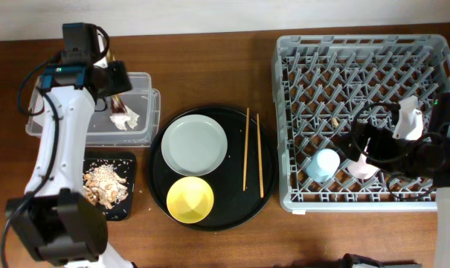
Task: Sort waste into correct bins and load items into the dishwasher rack
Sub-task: 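Tip the white plate over the clear bin to drop tissue and wrapper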
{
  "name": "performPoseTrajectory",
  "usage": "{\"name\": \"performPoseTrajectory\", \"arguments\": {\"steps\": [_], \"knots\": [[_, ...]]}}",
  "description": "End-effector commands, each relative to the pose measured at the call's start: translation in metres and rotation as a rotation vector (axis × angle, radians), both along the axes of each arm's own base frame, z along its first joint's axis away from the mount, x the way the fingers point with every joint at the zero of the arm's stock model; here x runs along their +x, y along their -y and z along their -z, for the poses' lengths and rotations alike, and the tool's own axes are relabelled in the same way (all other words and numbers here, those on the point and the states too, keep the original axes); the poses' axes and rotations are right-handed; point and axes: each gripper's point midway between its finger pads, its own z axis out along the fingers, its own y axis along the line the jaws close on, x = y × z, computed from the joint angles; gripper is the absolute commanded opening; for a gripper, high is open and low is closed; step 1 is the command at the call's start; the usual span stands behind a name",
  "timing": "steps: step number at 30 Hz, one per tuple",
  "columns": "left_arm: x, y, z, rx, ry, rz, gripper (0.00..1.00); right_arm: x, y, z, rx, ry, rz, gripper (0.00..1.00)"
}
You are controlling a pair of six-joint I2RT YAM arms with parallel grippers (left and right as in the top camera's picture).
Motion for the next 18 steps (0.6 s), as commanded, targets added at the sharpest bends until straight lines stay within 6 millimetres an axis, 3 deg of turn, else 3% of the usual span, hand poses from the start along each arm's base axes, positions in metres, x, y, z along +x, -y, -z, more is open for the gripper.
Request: {"name": "performPoseTrajectory", "arguments": {"steps": [1, 3, 6, 8, 13, 15, 18], "knots": [[-0.007, 0.008, -0.006, 0.018, -0.03, 0.089, 0.99, 0.001, -0.002, -0.002, 0.007, 0.008, -0.008, 0.99], [-0.018, 0.011, -0.021, 0.012, -0.049, 0.095, 0.99, 0.001, -0.002, -0.002, 0.007, 0.008, -0.008, 0.99], [-0.039, 0.031, -0.051, -0.041, -0.056, 0.146, 0.99, 0.001, -0.002, -0.002, 0.007, 0.008, -0.008, 0.99], [-0.069, 0.06, -0.093, -0.117, -0.024, 0.227, 0.99, 0.001, -0.002, -0.002, 0.007, 0.008, -0.008, 0.99], [-0.128, 0.132, -0.165, -0.329, 0.114, 0.473, 0.99, 0.001, -0.002, -0.002, 0.007, 0.008, -0.008, 0.99], [-0.138, 0.135, -0.177, -0.287, 0.154, 0.488, 0.99, 0.001, -0.002, -0.002, 0.007, 0.008, -0.008, 0.99], [-0.158, 0.119, -0.176, -0.196, 0.128, 0.468, 0.99, 0.001, -0.002, -0.002, 0.007, 0.008, -0.008, 0.99]]}}
